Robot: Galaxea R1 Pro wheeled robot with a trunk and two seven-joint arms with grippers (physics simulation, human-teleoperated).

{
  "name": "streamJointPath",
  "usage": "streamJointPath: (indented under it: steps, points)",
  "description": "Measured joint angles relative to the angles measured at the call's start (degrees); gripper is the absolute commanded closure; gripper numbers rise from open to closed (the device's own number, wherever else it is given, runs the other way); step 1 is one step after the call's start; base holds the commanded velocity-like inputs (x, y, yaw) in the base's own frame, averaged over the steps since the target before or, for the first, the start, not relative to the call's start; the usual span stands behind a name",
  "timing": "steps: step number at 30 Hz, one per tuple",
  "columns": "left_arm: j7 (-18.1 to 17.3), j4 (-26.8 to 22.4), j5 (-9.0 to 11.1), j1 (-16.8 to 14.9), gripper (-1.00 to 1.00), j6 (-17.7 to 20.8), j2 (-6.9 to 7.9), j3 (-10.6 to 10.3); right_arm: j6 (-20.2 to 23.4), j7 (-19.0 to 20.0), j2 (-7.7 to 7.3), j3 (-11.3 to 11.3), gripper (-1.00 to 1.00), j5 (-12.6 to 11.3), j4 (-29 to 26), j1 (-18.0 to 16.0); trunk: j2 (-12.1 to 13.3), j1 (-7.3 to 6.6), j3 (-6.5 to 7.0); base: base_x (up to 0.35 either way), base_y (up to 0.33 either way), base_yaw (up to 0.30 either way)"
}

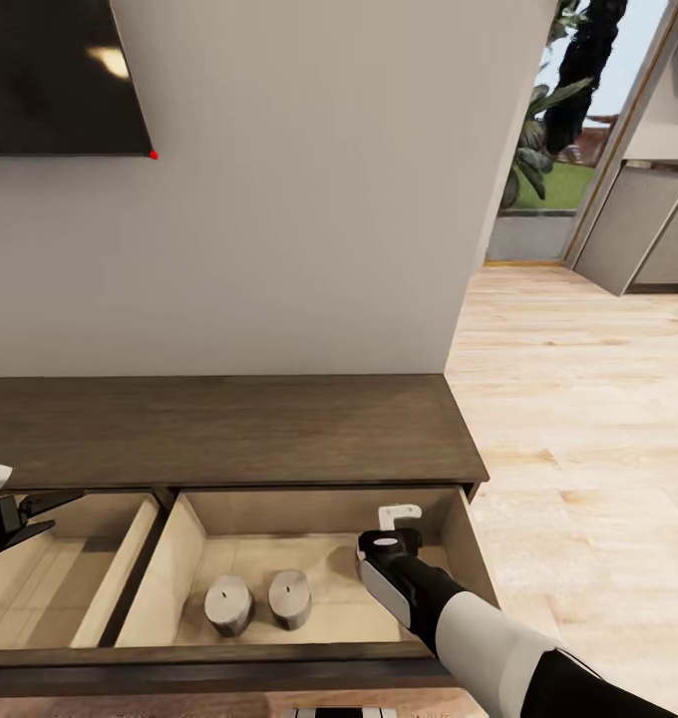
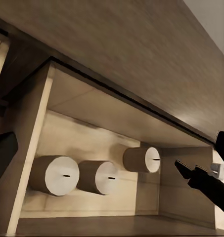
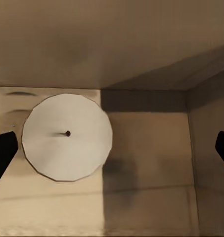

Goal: Place each of the two pumpkins and all three candles from the living room inside a cabinet in the living room (use any cabinet), then make sure every cabinet is closed, and position the cauldron so it is next to a table in the living room.

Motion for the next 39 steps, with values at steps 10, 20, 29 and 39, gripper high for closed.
streamJointPath:
  steps: [10, 20, 29, 39]
  points:
    - [0.00, 0.00, 0.00, 0.00, -1.00, 0.00, 0.02, -0.01, 5.66, 4.63, 0.00, -0.07, -1.00, -3.13, -2.29, -0.05, 4.01, -2.20, 1.80, -0.063, 0.000, 0.000]
    - [0.00, 0.02, -0.02, 0.00, -1.00, 0.00, 0.01, -0.01, 6.60, 4.75, 0.00, -0.03, -1.00, -6.22, -4.87, 0.00, 8.02, -4.39, 3.59, -0.001, 0.000, 0.000]
    - [0.00, 0.19, -0.09, 0.00, -1.00, 0.00, 0.00, -0.17, 6.70, 4.86, 0.00, -0.01, -1.00, -6.21, -5.02, -0.02, 11.63, -6.37, 5.21, -0.011, 0.000, 0.000]
    - [0.08, 0.28, -0.35, 0.00, -1.00, 0.00, 0.00, -0.33, 8.08, 4.85, 0.00, -0.09, -1.00, -6.20, -6.09, -0.01, 15.64, -8.57, 7.00, -0.095, 0.000, 0.000]
